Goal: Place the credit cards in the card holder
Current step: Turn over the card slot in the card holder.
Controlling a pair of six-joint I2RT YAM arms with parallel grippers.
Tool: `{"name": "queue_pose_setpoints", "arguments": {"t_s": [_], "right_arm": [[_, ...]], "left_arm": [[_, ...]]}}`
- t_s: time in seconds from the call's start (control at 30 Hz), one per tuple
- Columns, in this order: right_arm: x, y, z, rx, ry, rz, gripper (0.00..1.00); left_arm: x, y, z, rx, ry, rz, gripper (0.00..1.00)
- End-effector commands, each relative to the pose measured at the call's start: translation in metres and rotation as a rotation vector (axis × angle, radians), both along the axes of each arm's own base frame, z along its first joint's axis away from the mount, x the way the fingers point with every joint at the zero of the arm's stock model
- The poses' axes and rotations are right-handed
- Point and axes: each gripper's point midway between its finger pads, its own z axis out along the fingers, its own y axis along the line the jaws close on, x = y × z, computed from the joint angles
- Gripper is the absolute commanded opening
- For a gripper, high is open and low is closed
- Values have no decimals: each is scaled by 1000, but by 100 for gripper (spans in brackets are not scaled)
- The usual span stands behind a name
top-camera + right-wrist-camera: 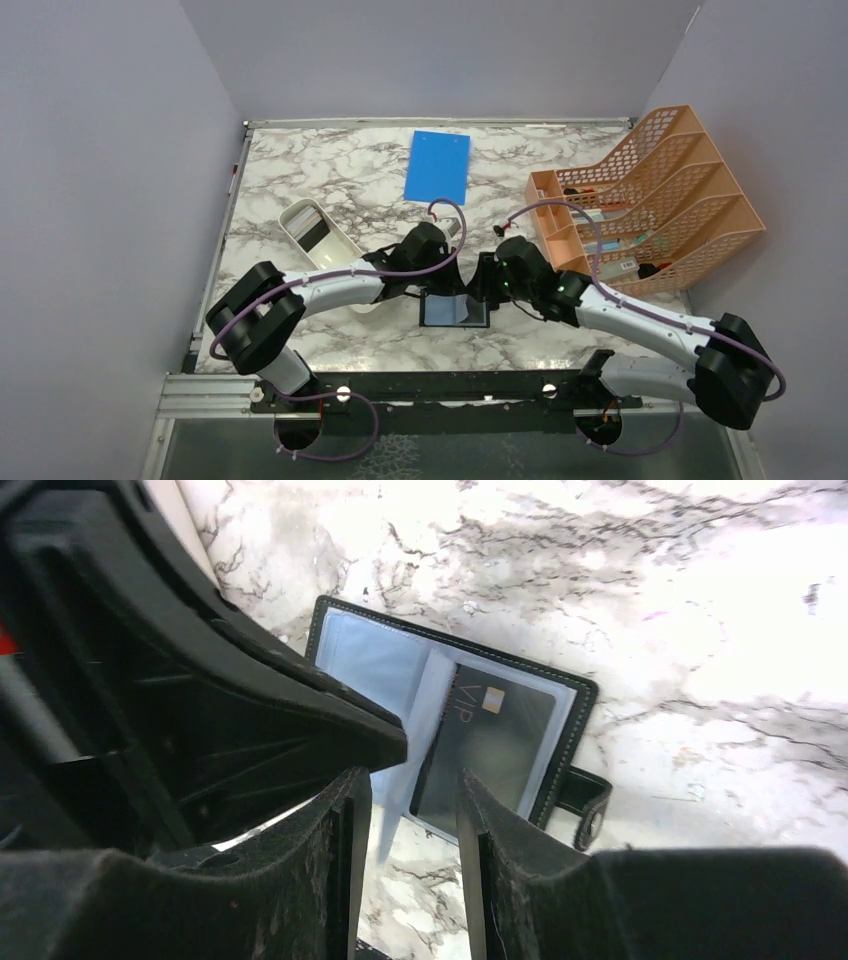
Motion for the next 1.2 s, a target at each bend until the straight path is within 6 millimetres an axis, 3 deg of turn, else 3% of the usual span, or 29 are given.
{"name": "queue_pose_setpoints", "arguments": {"t_s": [0.0,0.13,0.27,0.43,0.53,0.7,0.9,1.03,1.17], "right_arm": [[1,-19,19,-31,-41,-46,40],[-7,-7,28,38,-37,9,33],[-13,2,23,68,0,53,24],[-17,7,6,65,38,69,14],[-17,9,-4,61,55,74,12],[-6,-5,-36,-41,57,-1,9],[-15,-33,-72,-167,126,-75,7],[-16,-39,-70,-181,127,-95,7],[-10,-40,-51,-175,89,-109,8]], "left_arm": [[-3,-28,10,-80,10,-72,8],[-1,-37,0,-82,32,-79,8],[6,-39,-3,-57,24,-70,8],[26,-30,18,-11,-62,-10,9],[41,-16,35,26,-119,38,17],[66,31,57,152,-225,138,32],[92,106,81,292,-360,235,34],[108,161,88,472,-477,270,38],[115,202,97,621,-614,244,37]]}}
